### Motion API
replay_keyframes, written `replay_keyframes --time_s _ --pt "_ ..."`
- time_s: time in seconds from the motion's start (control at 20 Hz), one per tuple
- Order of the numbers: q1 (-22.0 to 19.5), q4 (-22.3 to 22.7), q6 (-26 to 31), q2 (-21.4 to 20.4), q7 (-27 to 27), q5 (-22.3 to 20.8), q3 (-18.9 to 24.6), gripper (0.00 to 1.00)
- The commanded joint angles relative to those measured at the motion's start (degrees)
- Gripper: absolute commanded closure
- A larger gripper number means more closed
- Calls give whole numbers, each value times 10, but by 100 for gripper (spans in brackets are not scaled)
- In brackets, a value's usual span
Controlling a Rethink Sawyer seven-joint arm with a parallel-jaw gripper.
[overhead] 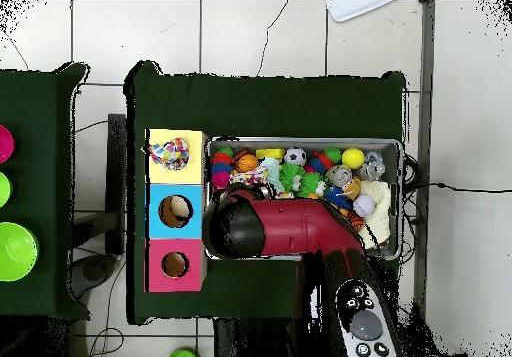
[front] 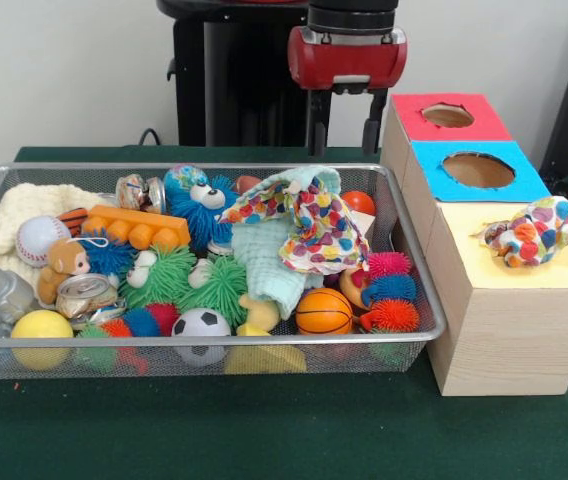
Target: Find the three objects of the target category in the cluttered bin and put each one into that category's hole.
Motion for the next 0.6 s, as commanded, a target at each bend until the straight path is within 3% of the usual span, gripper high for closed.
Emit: replay_keyframes --time_s 0.05,0.6 --pt "22 -45 69 35 43 -41 -37 0" --pt "37 -80 -12 111 62 -48 -57 0"
